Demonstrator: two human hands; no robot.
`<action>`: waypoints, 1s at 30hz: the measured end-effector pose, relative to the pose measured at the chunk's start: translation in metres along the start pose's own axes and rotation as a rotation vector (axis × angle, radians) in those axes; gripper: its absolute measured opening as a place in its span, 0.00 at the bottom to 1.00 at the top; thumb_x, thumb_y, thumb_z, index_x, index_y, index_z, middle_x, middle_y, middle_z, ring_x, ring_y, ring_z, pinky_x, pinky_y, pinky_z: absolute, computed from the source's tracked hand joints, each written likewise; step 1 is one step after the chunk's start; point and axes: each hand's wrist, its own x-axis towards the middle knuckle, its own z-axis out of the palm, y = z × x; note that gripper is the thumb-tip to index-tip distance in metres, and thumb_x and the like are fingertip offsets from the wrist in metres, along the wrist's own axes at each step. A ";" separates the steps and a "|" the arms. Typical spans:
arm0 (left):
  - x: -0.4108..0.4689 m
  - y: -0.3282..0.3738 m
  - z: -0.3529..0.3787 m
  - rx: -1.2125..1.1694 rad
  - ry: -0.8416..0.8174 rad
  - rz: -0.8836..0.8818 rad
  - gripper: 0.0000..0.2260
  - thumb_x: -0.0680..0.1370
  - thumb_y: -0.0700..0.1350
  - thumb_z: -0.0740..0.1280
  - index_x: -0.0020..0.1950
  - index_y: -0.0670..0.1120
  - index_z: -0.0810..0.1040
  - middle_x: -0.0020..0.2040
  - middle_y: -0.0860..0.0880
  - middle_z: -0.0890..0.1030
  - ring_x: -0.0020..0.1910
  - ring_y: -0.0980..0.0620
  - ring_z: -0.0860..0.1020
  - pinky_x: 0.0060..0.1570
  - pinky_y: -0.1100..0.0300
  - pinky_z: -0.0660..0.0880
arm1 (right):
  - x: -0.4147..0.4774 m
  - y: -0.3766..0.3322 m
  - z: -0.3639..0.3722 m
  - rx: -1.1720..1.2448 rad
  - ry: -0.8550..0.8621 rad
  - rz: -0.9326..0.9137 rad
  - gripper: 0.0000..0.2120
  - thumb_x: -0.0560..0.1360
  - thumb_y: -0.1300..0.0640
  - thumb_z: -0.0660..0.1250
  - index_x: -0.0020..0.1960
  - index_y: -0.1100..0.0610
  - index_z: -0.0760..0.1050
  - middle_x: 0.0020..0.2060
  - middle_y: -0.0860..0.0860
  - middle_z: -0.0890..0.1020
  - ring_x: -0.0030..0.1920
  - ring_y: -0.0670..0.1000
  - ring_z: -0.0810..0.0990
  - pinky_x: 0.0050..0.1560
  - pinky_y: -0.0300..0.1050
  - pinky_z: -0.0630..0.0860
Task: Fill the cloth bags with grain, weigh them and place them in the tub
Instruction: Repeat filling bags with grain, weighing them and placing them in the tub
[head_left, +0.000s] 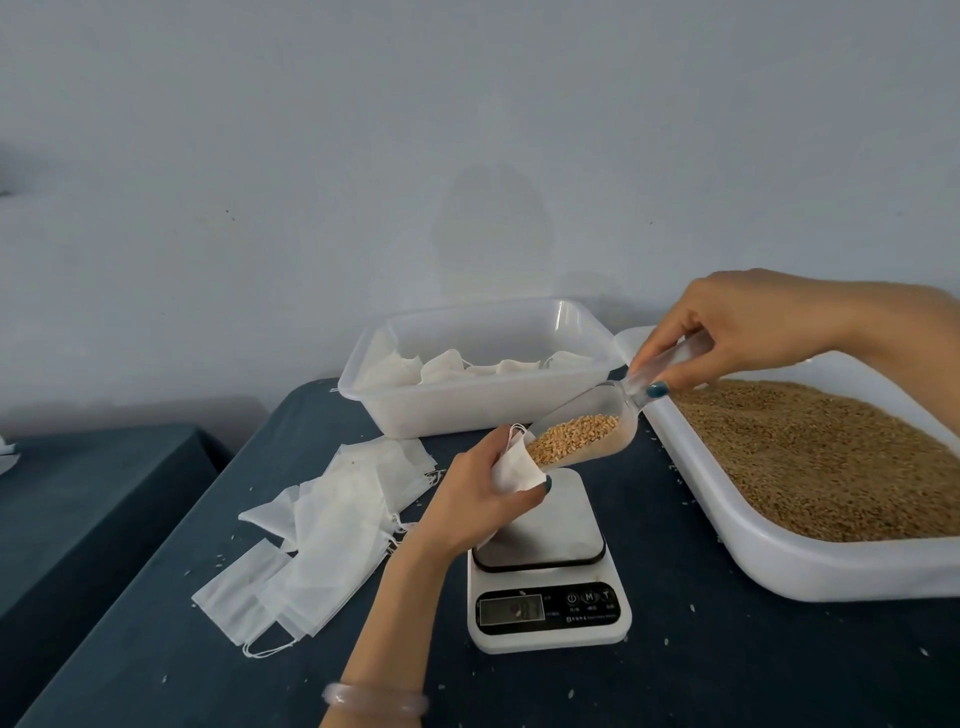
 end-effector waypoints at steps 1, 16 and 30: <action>0.000 0.001 0.000 -0.011 0.001 -0.002 0.12 0.72 0.54 0.72 0.52 0.57 0.73 0.43 0.63 0.79 0.41 0.60 0.78 0.37 0.71 0.70 | 0.000 -0.001 -0.001 0.003 0.000 -0.004 0.09 0.71 0.38 0.70 0.51 0.30 0.79 0.33 0.31 0.81 0.33 0.37 0.80 0.36 0.38 0.69; 0.000 0.006 0.001 -0.073 -0.017 -0.008 0.12 0.73 0.54 0.72 0.54 0.56 0.74 0.46 0.62 0.80 0.44 0.59 0.78 0.40 0.66 0.75 | 0.000 -0.008 -0.013 0.004 0.001 -0.050 0.19 0.58 0.25 0.60 0.49 0.21 0.74 0.36 0.32 0.82 0.33 0.37 0.79 0.34 0.36 0.67; -0.001 0.006 0.000 -0.115 -0.006 -0.017 0.14 0.70 0.58 0.70 0.54 0.57 0.74 0.44 0.62 0.79 0.42 0.58 0.78 0.37 0.63 0.75 | -0.007 0.003 -0.006 0.107 -0.015 -0.009 0.18 0.60 0.27 0.64 0.49 0.25 0.77 0.43 0.33 0.84 0.36 0.41 0.82 0.46 0.49 0.78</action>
